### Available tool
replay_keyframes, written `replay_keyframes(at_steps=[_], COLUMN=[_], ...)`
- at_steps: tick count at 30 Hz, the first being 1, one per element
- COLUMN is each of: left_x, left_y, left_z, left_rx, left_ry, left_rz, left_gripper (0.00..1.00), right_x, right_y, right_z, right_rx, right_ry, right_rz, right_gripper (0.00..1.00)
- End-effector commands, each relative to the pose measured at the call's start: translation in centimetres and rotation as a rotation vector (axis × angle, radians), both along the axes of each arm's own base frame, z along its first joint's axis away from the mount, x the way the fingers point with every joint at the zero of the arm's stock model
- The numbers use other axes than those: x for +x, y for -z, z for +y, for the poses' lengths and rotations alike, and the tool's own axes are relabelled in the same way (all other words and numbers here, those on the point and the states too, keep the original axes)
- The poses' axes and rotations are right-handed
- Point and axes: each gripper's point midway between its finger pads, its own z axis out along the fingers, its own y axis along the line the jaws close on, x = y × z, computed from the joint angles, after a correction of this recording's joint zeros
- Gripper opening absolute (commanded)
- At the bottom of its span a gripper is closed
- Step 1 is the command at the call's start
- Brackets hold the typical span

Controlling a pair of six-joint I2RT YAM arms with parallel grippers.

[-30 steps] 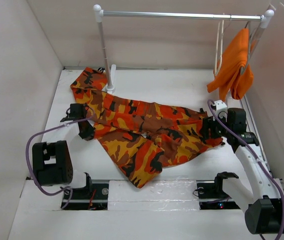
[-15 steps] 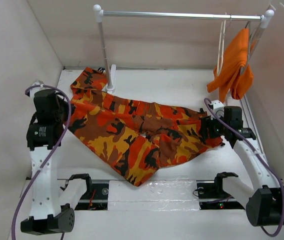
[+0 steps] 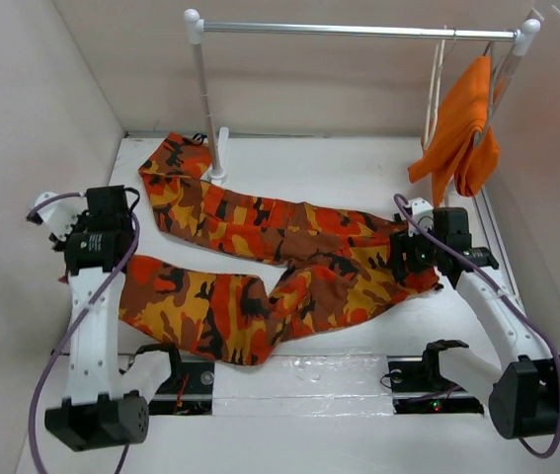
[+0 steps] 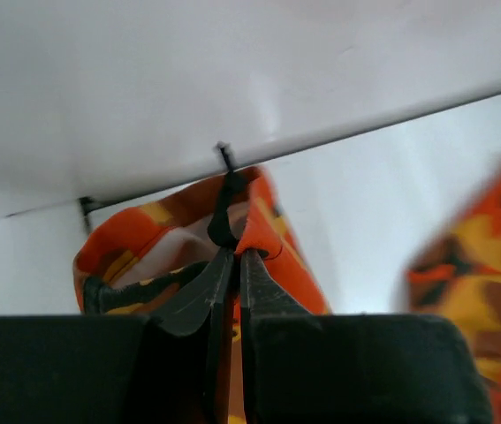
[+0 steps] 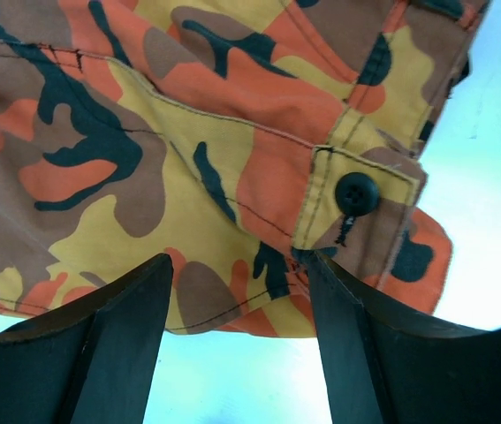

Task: Place the trousers on the hanger
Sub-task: Flatten out the trousers at the center of the board.

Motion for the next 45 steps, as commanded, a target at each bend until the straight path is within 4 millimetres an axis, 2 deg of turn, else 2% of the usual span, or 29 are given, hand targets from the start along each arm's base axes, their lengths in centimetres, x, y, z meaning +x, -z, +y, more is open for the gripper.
replay_keyframes(at_steps=[1,3,4,6,8,9,10,11,13,14,16,17,18,20,22,23,24,25,26,27,28,29,30,33,37,40,41,43,45], left_x=[-0.7,-0.5,-0.4,1.3,3.2,4.9,6.5,8.3,10.6,13.1,14.7,15.7,16.5,17.1,17.1,17.5,16.3,16.3,15.5,15.3,14.7,14.5,13.6,12.2,10.5,10.0,10.0,9.9,10.0], left_y=[5.1,9.3,10.3,11.1,9.5,7.8,6.8,5.7,5.3,4.5,5.5,5.7,7.2,8.5,10.9,10.9,12.6,12.6,12.9,13.0,13.2,13.3,13.6,14.1,14.7,14.6,14.3,13.6,12.5], left_z=[2.9,4.2,4.7,5.7,5.8,5.3,3.7,2.4,-1.0,-5.0,-9.5,-12.6,-14.7,-17.6,-20.2,-21.3,-23.3,-23.3,-25.0,-25.4,-26.1,-26.2,-26.4,-26.5,-26.5,-26.3,-26.2,-27.1,-28.2], left_rx=[0.061,-0.057,-0.096,-0.206,-0.205,-0.206,-0.198,-0.209,-0.24,-0.249,-0.298,-0.32,-0.371,-0.416,-0.475,-0.489,-0.542,-0.542,-0.596,-0.612,-0.623,-0.629,-0.644,-0.649,-0.643,-0.619,-0.603,-0.57,-0.522], left_ry=[-0.138,-0.172,-0.185,-0.143,-0.093,-0.034,0.039,0.112,0.258,0.409,0.549,0.641,0.708,0.799,0.873,0.913,0.973,0.974,1.04,1.057,1.082,1.091,1.109,1.144,1.189,1.206,1.215,1.25,1.29], left_rz=[0.168,0.186,0.179,0.105,0.04,-0.007,-0.02,-0.046,-0.079,-0.137,-0.146,-0.151,-0.105,-0.06,-0.009,-0.037,-0.018,-0.018,-0.029,-0.033,-0.032,-0.032,-0.03,-0.02,-0.002,-0.002,-0.008,-0.011,-0.014], left_gripper=[0.0,0.0,0.0,0.0,0.17,0.25,0.4,0.45,0.49,0.51,0.55,0.56,0.56,0.57,0.57,0.57,0.57,0.57,0.57,0.56,0.56,0.56,0.56,0.56,0.56,0.56,0.56,0.6,0.65], right_x=[1.4,1.0,0.8,0.3,-0.1,-0.4,-0.6,-0.9,-1.1,-1.1,-1.1,-1.5,-1.9,-1.9,-2.1,-2.2,-2.3,-2.3,-2.0,-1.7,-1.7,-1.9,-2.2,-4.0,-7.2,-9.4,-10.1,-11.0,-12.4], right_y=[-2.9,-2.8,-3.2,-3.1,-3.7,-3.6,-3.4,-3.6,-3.8,-4.2,-4.1,-3.3,-2.5,-1.1,0.4,1.0,2.2,2.5,2.9,3.0,3.5,3.8,3.9,3.4,1.0,0.6,0.0,-1.1,-1.8], right_z=[-0.3,-0.7,-0.9,-1.9,-2.9,-3.4,-4.2,-4.5,-5.1,-6.0,-6.4,-6.9,-6.8,-5.8,-5.2,-5.3,-5.8,-6.0,-6.2,-6.2,-6.2,-6.1,-6.4,-6.8,-9.2,-6.8,-5.3,-3.6,-2.3], right_rx=[-0.018,-0.027,-0.033,-0.048,-0.069,-0.075,-0.083,-0.082,-0.088,-0.077,-0.06,-0.048,-0.035,0.018,0.048,0.044,0.029,0.02,0.024,0.026,0.043,0.055,0.062,0.084,0.0,0.074,0.09,0.104,0.084], right_ry=[0.019,0.032,0.04,0.075,0.116,0.135,0.171,0.194,0.232,0.285,0.313,0.341,0.342,0.307,0.291,0.298,0.334,0.341,0.357,0.357,0.361,0.382,0.416,0.529,0.681,0.64,0.574,0.512,0.453], right_rz=[-0.086,-0.079,-0.092,-0.081,-0.101,-0.094,-0.089,-0.094,-0.106,-0.111,-0.104,-0.069,-0.026,-0.001,0.046,0.065,0.097,0.111,0.109,0.107,0.129,0.16,0.185,0.242,0.259,0.443,0.498,0.542,0.569], right_gripper=[0.68,0.66,0.66,0.66,0.67,0.68,0.68,0.69,0.72,0.73,0.78,0.81,0.81,0.84,0.85,0.84,0.76,0.75,0.65,0.6,0.5,0.13,0.0,0.0,0.0,0.0,0.0,0.0,0.17])
